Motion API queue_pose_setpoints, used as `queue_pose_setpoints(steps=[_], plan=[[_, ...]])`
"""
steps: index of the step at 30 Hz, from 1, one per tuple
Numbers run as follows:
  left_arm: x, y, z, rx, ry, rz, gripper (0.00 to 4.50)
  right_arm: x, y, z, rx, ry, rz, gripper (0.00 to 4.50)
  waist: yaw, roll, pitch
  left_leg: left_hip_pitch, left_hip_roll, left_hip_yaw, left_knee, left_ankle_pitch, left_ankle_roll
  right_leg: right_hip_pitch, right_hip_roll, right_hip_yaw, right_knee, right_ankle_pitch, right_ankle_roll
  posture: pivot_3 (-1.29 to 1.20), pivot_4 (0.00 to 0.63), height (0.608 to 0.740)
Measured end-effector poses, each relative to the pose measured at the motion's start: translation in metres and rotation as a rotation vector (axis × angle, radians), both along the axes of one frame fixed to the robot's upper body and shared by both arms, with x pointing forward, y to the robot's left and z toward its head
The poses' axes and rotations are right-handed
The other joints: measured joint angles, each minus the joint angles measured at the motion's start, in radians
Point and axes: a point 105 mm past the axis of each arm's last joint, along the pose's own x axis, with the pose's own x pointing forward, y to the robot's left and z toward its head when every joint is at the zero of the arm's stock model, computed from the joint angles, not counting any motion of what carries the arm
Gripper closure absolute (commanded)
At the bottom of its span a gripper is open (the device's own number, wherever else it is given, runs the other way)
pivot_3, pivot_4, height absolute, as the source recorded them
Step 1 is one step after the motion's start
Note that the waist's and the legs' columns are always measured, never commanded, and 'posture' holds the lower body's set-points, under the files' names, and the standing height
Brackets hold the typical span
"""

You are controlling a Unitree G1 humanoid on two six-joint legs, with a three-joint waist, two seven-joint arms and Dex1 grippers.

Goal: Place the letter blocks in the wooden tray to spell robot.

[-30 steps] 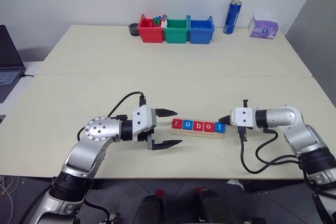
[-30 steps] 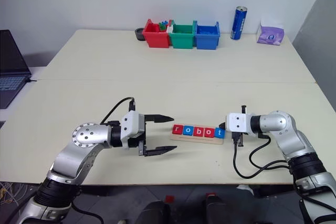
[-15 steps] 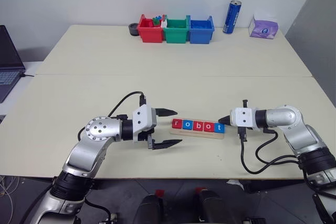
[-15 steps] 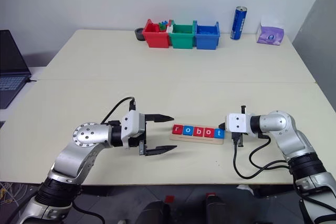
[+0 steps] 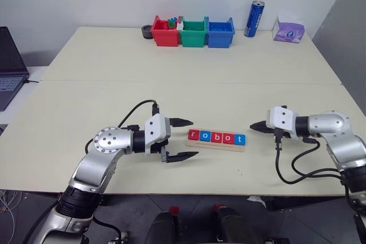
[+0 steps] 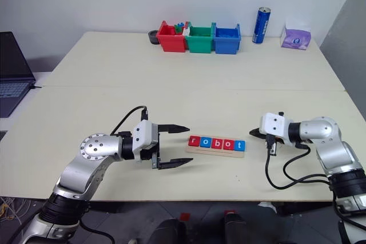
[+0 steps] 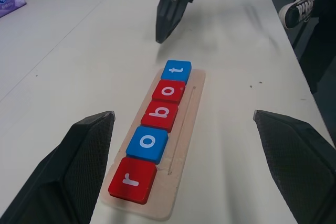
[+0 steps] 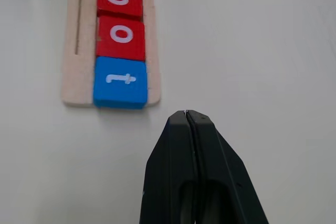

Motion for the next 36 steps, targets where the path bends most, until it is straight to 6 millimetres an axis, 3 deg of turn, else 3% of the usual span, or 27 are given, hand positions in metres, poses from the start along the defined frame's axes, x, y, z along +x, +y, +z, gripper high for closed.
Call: queue_pose_setpoints(steps=[6, 15, 36], plan=[[-0.001, -0.001, 0.0, 0.003, 0.004, -0.013, 0.0, -0.008, -0.006, -0.007, -0.015, 0.065, 0.003, 4.47, -0.003, 0.0, 0.0, 0.0, 0.0, 0.0, 0.0, 0.0, 0.0, 0.0, 0.001, 0.0, 0.0, 0.0, 0.0, 0.0, 0.15, 0.74], [-0.001, -0.001, 0.0, 0.003, 0.004, -0.013, 0.0, -0.008, 0.011, -0.018, 0.011, 0.078, 0.04, 4.47, -0.001, 0.0, 0.0, 0.0, 0.0, 0.0, 0.001, 0.0, 0.0, 0.0, 0.0, 0.0, 0.0, 0.0, 0.0, 0.0, 0.15, 0.74], [-0.003, 0.0, -0.001, 0.007, 0.008, -0.011, 0.0, -0.006, 0.019, -0.018, 0.017, 0.069, 0.056, 4.47, -0.001, 0.0, 0.0, 0.0, 0.0, 0.0, 0.001, 0.0, 0.0, 0.0, 0.0, 0.0, 0.0, 0.0, 0.0, 0.0, 0.15, 0.74]])
